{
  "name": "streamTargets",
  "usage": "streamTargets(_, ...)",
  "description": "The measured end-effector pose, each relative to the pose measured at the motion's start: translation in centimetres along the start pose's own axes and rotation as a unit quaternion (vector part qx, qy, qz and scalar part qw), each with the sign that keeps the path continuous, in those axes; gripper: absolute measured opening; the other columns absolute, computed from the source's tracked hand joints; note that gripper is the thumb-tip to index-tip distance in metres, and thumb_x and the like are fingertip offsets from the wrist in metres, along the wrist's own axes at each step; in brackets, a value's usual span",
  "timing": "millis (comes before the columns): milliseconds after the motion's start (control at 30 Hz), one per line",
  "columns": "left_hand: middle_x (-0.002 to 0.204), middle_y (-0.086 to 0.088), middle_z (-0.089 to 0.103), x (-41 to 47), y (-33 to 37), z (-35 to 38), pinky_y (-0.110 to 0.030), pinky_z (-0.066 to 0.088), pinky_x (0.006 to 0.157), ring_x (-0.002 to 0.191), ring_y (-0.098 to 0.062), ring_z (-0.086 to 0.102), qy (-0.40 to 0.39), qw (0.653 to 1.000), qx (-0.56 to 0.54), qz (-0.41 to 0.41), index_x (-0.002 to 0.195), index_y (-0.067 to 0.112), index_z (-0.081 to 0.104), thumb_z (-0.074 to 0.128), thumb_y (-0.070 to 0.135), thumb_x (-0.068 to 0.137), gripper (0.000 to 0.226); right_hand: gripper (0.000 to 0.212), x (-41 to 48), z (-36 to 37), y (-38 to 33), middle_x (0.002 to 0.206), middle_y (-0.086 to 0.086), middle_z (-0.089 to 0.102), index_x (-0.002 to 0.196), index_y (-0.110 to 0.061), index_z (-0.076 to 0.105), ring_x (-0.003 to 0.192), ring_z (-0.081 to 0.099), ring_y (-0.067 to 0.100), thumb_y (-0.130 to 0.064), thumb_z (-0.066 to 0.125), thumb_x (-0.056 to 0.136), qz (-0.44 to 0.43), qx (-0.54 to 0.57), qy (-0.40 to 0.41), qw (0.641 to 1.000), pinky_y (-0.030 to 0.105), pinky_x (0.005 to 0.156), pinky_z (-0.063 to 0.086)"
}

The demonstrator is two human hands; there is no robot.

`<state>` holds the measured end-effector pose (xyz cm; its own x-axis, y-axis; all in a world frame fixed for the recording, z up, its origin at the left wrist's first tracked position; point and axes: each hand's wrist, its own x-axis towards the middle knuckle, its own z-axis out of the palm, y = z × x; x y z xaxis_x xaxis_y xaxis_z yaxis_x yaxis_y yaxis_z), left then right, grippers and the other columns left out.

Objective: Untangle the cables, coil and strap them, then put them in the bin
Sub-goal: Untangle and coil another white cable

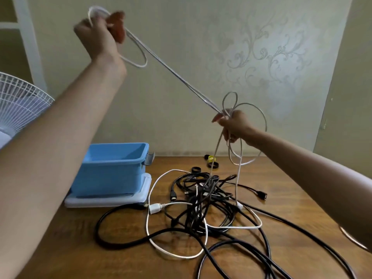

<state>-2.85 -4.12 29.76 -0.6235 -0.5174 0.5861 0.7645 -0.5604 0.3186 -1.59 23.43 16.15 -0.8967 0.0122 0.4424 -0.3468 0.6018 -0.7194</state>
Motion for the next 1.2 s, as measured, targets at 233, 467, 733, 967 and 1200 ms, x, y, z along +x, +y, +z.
streamTargets(233,0.057,-0.002,0.052,-7.6,-6.4,-5.4,-0.014,0.036,0.039,0.035,0.0,0.042,-0.338,0.778,0.511,-0.139,0.075,0.012,0.059,0.056,0.015,0.094,0.02,0.033,2.3,-2.6,-5.7,0.052,0.0,0.06,0.11,-0.013,0.057,0.052,0.06,0.011,0.004,0.031,0.097,-0.045,0.442,-0.014,0.896,0.022,0.054,0.05)
streamTargets(467,0.053,0.002,0.051,-12.9,-9.9,-6.0,-0.01,0.031,0.042,0.038,0.001,0.04,-0.515,0.67,0.501,-0.185,0.086,0.003,0.07,0.056,0.021,0.094,0.025,0.032,3.9,-5.5,-9.4,0.066,0.008,0.065,0.111,-0.013,0.057,0.06,0.062,0.014,0.003,0.032,0.097,-0.089,0.511,-0.037,0.854,0.023,0.053,0.049)
streamTargets(733,0.066,-0.003,0.066,-10.1,-10.5,-7.7,-0.013,0.044,0.048,0.048,-0.004,0.055,-0.349,0.784,0.429,-0.281,0.091,0.007,0.063,0.048,0.011,0.097,0.017,0.026,3.5,-6.0,-7.0,0.07,0.006,0.065,0.112,-0.016,0.06,0.074,0.066,0.015,-0.003,0.043,0.098,-0.108,0.451,-0.021,0.886,0.032,0.081,0.055)
streamTargets(967,0.089,-0.01,0.069,-9.7,-10.1,-10.7,-0.017,0.053,0.061,0.072,-0.013,0.068,-0.396,0.747,0.441,-0.302,0.099,0.003,0.06,0.057,-0.002,0.089,0.011,0.005,4.2,-6.1,-2.8,0.067,0.006,0.053,0.09,-0.013,0.062,0.054,0.056,0.014,-0.01,0.058,0.093,0.05,0.189,0.066,0.978,0.024,0.049,0.054)
streamTargets(1200,0.095,-0.028,0.061,-10.7,-11.5,-12.8,-0.018,0.054,0.048,0.056,-0.008,0.068,-0.328,0.7,0.544,-0.327,0.107,-0.011,0.056,0.038,-0.008,0.097,0.02,0.029,1.3,-4.6,6.1,0.091,0.016,0.054,0.088,0.002,0.055,0.077,0.064,0.035,-0.012,0.078,0.078,0.249,-0.095,-0.114,0.957,0.035,0.04,0.055)
